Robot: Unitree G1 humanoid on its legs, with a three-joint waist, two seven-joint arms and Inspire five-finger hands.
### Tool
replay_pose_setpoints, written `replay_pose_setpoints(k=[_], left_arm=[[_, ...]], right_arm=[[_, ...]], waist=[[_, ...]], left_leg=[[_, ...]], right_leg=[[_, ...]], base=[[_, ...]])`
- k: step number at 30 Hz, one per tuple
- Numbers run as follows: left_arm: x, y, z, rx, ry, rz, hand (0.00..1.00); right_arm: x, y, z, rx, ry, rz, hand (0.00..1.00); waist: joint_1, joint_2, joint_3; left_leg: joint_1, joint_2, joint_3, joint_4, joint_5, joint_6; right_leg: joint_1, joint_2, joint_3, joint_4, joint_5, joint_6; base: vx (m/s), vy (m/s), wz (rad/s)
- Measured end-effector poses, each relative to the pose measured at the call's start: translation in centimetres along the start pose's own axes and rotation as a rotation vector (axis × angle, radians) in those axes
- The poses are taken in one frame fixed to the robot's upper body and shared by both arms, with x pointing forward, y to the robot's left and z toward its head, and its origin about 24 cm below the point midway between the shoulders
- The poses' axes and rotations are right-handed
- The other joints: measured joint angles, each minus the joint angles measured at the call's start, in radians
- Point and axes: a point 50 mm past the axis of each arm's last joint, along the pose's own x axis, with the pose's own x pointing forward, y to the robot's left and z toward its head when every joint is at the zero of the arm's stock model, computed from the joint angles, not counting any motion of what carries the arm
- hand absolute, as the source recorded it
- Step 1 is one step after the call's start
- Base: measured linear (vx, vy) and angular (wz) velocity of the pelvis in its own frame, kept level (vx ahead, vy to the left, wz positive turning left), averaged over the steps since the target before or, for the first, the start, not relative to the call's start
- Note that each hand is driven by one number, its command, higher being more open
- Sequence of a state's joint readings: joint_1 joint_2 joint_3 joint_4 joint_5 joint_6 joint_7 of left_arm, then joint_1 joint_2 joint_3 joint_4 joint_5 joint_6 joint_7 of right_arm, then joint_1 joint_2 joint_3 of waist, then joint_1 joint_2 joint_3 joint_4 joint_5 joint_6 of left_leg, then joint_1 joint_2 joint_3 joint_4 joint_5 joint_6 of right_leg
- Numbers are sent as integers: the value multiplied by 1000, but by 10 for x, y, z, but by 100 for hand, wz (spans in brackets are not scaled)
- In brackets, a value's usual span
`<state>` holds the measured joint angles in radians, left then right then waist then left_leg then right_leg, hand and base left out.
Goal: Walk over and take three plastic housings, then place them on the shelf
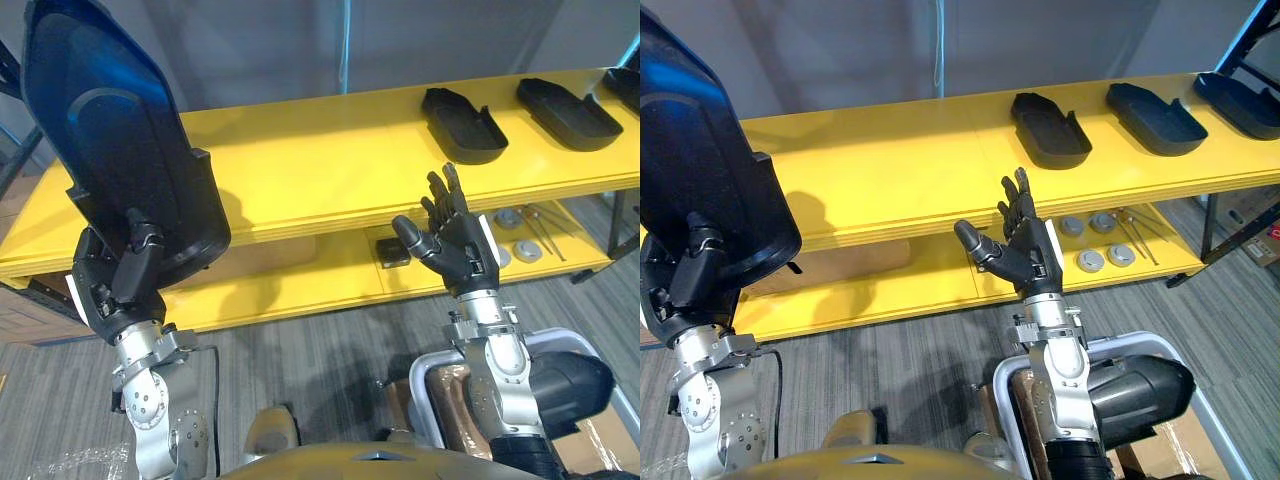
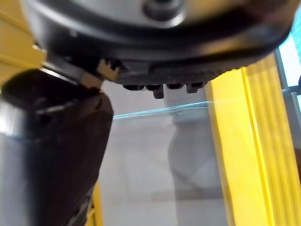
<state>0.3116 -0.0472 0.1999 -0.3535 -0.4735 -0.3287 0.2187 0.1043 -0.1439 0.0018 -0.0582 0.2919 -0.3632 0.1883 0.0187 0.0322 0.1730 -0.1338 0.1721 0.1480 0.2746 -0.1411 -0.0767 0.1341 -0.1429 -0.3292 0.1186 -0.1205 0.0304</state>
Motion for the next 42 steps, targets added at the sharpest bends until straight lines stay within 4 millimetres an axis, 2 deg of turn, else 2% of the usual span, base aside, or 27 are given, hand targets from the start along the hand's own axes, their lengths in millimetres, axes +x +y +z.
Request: replay_pose_setpoints(k=[1,2,3,4,5,9,11,12,13,14,15,16,17,18,19,20,22,26,29,35,36,38,42], left_arm=[[-1,-3,-2,-12,10,-16,0],[-2,-6,-5,-8,14,-44,0],[-3,-7,-6,3,13,-60,0],[-1,-8,-6,42,-3,-87,0],[3,-10,-5,78,-22,-115,0],[24,-22,-2,108,-66,-201,0],[29,-29,1,88,-91,-239,0],[30,-30,3,85,-99,-262,0],[31,-32,4,87,-99,-282,0],[31,-33,3,87,-96,-292,0],[30,-35,3,84,-86,-309,0],[30,-39,1,77,-71,-332,0],[30,-40,-1,73,-58,-343,0],[29,-43,-4,53,-26,-360,0],[26,-46,-9,28,12,-363,0],[23,-51,-14,16,43,-371,0],[15,-63,-24,-2,130,-421,0],[8,-77,-38,-79,273,-450,0],[10,-83,-43,-184,336,-372,0],[23,-98,-56,-271,407,-194,0],[25,-98,-61,-264,425,-146,0],[27,-98,-72,-250,469,-67,0],[33,-100,-95,-250,580,122,0]], right_arm=[[0,2,0,3,0,9,100],[1,3,2,-9,-6,24,100],[2,4,2,-10,-13,31,100],[5,9,3,2,-34,44,100],[12,17,7,9,-67,78,100],[27,30,13,11,-123,109,100],[27,33,12,33,-124,101,100],[27,35,10,21,-117,95,100],[27,38,7,1,-110,93,100],[26,39,7,-9,-108,88,100],[26,40,7,-5,-108,83,100],[26,40,8,-5,-112,74,100],[26,40,8,-4,-114,69,100],[26,39,10,-3,-119,64,100],[26,38,12,-9,-128,58,100],[25,35,15,-19,-137,52,100],[20,27,24,-35,-159,21,100],[14,13,48,-88,-232,-15,100],[2,7,53,-103,-225,-47,100],[-14,5,42,-91,-133,-66,100],[-15,6,41,-89,-119,-67,100],[-16,6,40,-88,-112,-68,100],[-21,12,35,-65,-84,-43,100]], waist=[[-4,6,-3],[-9,33,-17],[-10,38,-24],[-11,20,-25],[-16,2,-23],[-22,-16,-22],[-22,-14,-22],[-21,-15,-22],[-30,-15,-22],[-37,-15,-22],[-53,-14,-24],[-55,-19,-27],[-55,-26,-30],[-53,-54,-37],[-49,-47,-35],[-49,-35,-36],[-56,-30,-37],[-86,-30,-37],[-109,-31,-37],[-146,-29,-39],[-162,-28,-39],[-171,-28,-38],[-212,-28,-38]], left_leg=[[0,15,23,-47,27,-2],[7,28,48,-67,103,-10],[12,26,61,-68,145,-8],[21,-7,89,-57,148,4],[13,-39,106,-32,117,21],[22,-103,134,55,37,70],[61,-121,141,19,32,80],[98,-126,153,-23,34,88],[133,-125,155,-64,35,102],[144,-123,152,-79,37,105],[149,-113,147,-94,40,103],[149,-107,149,-105,50,87],[146,-106,152,-106,52,84],[144,-116,159,-96,49,77],[142,-111,160,-88,41,65],[138,-101,163,-89,38,60],[146,-80,177,-97,30,47],[192,-74,225,-125,25,39],[236,-75,271,-151,22,35],[265,-89,343,-179,17,35],[268,-92,357,-185,18,36],[282,-93,389,-194,19,34],[311,-92,440,-206,20,30]], right_leg=[[15,-13,-6,3,-4,26],[23,-24,-3,8,-12,60],[22,-36,6,18,-19,75],[16,-76,26,38,-29,97],[8,-116,35,41,-28,108],[30,-200,34,76,3,149],[-1,-225,34,166,29,114],[-37,-237,36,242,48,83],[-69,-230,64,302,27,63],[-82,-214,77,314,7,61],[-110,-177,91,309,-26,66],[-142,-139,87,263,-28,64],[-155,-121,87,220,-20,65],[-164,-90,84,119,66,70],[-151,-80,83,91,70,81],[-138,-64,89,50,86,79],[-109,-40,91,-21,116,70],[-84,-17,137,-71,141,66],[-80,-10,182,-71,148,64],[-88,-11,261,-106,170,76],[-96,-11,275,-105,173,78],[-105,-6,307,-106,180,78],[-111,7,356,-106,187,78]], base=[[148,289,0],[168,323,-3],[193,363,-15],[192,351,-22],[188,326,-21],[170,266,-6],[152,227,-8],[120,134,-20],[113,105,-15],[96,52,10],[86,-5,17],[87,-26,12],[114,-70,-3],[105,-80,-13],[149,-106,-19],[163,-73,-23],[133,-44,-23],[52,-11,-35],[12,30,-46],[-65,29,-40],[-66,6,-38],[-48,6,-45],[-15,-5,-36]])
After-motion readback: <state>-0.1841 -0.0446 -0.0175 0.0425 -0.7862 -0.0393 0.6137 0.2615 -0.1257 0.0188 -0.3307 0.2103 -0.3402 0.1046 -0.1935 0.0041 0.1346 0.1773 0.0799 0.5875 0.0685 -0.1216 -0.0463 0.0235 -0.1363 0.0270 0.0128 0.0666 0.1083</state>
